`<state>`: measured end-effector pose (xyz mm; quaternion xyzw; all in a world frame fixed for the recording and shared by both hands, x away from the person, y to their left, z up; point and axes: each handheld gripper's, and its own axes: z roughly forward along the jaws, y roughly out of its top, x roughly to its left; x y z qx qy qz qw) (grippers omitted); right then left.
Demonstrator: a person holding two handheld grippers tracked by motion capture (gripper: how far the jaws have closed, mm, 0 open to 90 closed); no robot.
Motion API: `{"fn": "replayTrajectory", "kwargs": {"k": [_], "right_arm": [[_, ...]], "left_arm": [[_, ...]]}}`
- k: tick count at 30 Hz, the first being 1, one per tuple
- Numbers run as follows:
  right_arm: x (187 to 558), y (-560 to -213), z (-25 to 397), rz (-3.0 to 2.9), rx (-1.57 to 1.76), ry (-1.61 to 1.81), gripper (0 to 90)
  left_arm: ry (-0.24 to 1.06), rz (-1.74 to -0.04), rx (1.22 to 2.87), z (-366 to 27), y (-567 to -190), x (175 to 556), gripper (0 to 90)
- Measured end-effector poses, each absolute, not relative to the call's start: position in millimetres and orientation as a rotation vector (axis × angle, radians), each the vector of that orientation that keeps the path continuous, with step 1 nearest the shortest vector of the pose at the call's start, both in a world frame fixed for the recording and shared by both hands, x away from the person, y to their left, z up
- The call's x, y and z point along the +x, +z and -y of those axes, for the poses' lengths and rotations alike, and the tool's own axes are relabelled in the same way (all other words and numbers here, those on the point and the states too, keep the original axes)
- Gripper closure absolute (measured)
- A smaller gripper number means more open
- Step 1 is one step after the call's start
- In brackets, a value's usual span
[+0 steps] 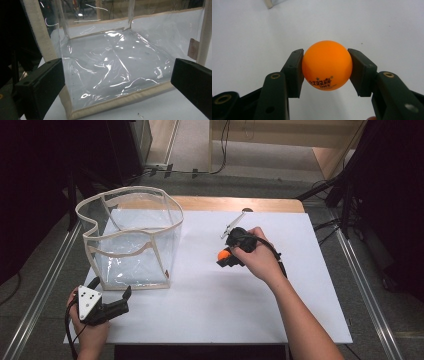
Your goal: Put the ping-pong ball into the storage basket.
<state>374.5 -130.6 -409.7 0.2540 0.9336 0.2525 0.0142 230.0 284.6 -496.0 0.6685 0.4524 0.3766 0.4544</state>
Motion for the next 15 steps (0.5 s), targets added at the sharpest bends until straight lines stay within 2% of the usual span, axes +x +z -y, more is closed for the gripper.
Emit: {"fn": "replayTrajectory", "kwargs": {"k": [15], "right_arm": [[379, -404, 116, -2.913, 0.759, 0.809, 47.4]], "left_arm": [[0.928, -1.115, 1.649, -285, -496, 230, 0.0]]}}
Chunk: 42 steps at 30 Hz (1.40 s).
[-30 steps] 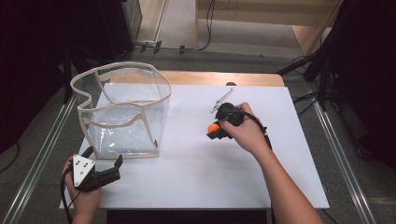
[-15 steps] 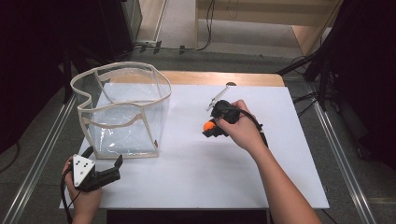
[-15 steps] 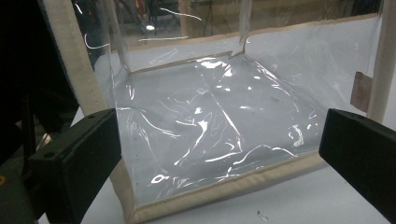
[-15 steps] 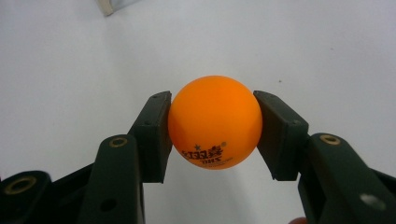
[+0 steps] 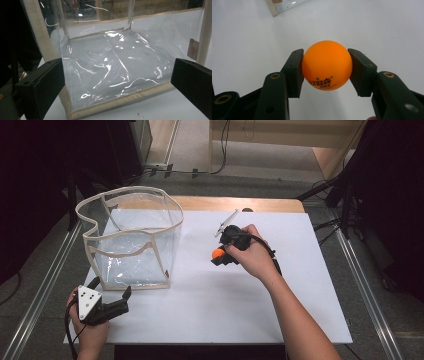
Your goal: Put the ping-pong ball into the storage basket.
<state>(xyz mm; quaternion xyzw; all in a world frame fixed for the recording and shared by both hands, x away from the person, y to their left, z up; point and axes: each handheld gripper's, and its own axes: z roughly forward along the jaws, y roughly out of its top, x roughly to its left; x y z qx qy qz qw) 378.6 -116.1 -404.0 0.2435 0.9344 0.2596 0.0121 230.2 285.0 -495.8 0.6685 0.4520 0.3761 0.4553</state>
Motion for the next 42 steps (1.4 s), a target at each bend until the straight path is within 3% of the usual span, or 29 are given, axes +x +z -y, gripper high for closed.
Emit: {"fn": "replayTrajectory", "kwargs": {"k": [42], "right_arm": [[387, -378, 82, -2.948, 0.649, 0.837, 47.5]], "left_arm": [[0.922, -1.116, 1.644, -285, -496, 230, 0.0]]}}
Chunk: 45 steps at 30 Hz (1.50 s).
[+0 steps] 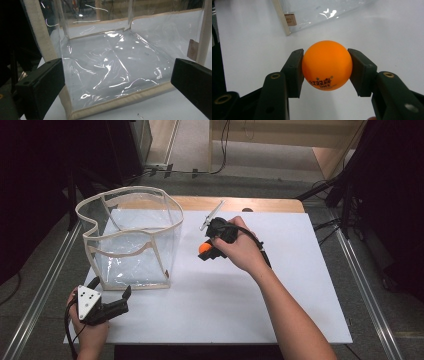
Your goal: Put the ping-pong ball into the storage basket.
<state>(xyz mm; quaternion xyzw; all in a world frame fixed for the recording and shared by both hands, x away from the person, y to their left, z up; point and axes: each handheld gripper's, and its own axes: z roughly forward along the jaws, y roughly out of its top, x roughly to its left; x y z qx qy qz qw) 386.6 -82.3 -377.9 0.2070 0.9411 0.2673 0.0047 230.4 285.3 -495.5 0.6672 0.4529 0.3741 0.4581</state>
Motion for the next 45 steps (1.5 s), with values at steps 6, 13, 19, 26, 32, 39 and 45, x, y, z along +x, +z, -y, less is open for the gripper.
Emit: {"fn": "replayTrajectory", "kwargs": {"k": [6, 13, 19, 26, 32, 39, 45], "right_arm": [[388, -372, 78, -2.947, 0.64, 0.845, 47.5], [390, -363, 74, -2.944, 0.633, 0.846, 47.5], [392, -353, 71, -2.94, 0.618, 0.844, 47.5], [396, -343, 67, -2.943, 0.601, 0.845, 47.6], [400, -333, 63, -2.948, 0.588, 0.858, 47.7], [404, -322, 60, -2.948, 0.569, 0.845, 47.7], [408, -315, 58, -2.946, 0.568, 0.84, 47.7]], "left_arm": [[0.922, -1.117, 1.644, -286, -495, 230, 0.0], [0.921, -1.118, 1.644, -286, -495, 230, 0.0], [0.92, -1.116, 1.647, -286, -495, 230, 0.0], [0.918, -1.116, 1.646, -286, -495, 230, 0.0], [0.917, -1.117, 1.643, -286, -495, 231, 0.0], [0.917, -1.118, 1.642, -286, -495, 231, 0.0], [0.916, -1.117, 1.642, -286, -495, 230, 0.0]]}}
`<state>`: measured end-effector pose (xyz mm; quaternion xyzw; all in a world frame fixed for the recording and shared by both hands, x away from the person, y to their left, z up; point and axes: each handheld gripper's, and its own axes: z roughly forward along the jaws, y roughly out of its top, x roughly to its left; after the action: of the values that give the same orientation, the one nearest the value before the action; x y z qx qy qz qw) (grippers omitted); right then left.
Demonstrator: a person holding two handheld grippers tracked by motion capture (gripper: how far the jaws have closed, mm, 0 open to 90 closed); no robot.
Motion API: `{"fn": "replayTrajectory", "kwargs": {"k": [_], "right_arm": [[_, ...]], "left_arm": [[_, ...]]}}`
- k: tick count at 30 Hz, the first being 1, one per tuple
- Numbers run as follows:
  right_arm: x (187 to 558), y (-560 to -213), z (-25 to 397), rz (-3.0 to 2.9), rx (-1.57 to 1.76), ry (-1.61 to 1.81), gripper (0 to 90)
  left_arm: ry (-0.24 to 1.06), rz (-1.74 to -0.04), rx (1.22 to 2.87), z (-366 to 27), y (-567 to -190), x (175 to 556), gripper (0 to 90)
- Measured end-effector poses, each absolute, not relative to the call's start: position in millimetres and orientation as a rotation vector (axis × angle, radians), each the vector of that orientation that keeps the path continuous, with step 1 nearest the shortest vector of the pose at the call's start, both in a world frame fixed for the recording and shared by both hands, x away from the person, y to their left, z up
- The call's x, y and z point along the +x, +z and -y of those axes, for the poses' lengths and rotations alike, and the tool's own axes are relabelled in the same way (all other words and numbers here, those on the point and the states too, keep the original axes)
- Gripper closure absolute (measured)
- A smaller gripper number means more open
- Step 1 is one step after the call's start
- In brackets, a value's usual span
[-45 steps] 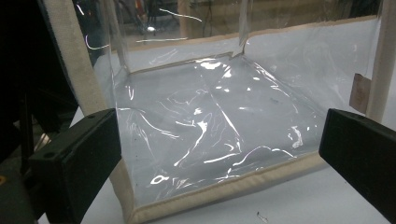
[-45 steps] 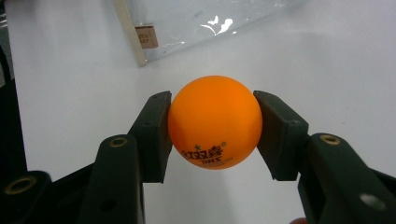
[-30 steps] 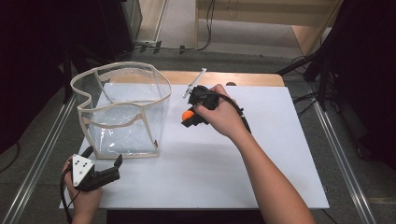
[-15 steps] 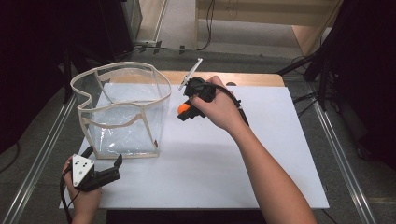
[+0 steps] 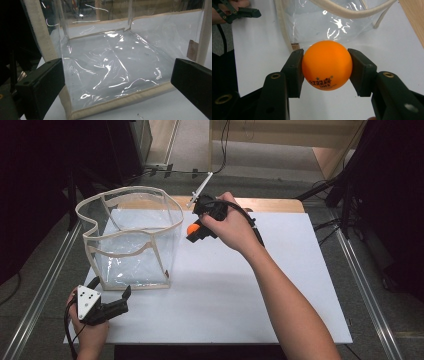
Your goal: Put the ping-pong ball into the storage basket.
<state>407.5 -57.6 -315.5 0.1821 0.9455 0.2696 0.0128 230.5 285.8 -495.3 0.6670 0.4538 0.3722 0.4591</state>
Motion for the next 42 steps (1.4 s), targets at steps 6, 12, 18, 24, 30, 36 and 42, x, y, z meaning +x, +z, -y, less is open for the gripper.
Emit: {"fn": "replayTrajectory", "kwargs": {"k": [6, 12, 18, 24, 30, 36, 42], "right_arm": [[410, -310, 55, -2.946, 0.565, 0.849, 47.7], [413, -303, 53, -2.946, 0.561, 0.844, 47.8], [415, -297, 50, -2.94, 0.558, 0.851, 47.8], [417, -292, 47, -2.938, 0.545, 0.847, 47.8], [420, -290, 43, -2.945, 0.539, 0.841, 47.8], [423, -287, 40, -2.943, 0.541, 0.846, 47.8], [424, -286, 36, -2.942, 0.541, 0.855, 47.8]], "left_arm": [[0.915, -1.118, 1.646, -286, -495, 230, 0.0], [0.913, -1.12, 1.644, -287, -495, 230, 0.0], [0.914, -1.118, 1.646, -286, -495, 230, 0.0], [0.915, -1.118, 1.647, -287, -495, 230, 0.0], [0.908, -1.122, 1.637, -287, -495, 231, 0.0], [0.908, -1.121, 1.637, -287, -495, 231, 0.0], [0.907, -1.122, 1.638, -287, -495, 230, 0.0]]}}
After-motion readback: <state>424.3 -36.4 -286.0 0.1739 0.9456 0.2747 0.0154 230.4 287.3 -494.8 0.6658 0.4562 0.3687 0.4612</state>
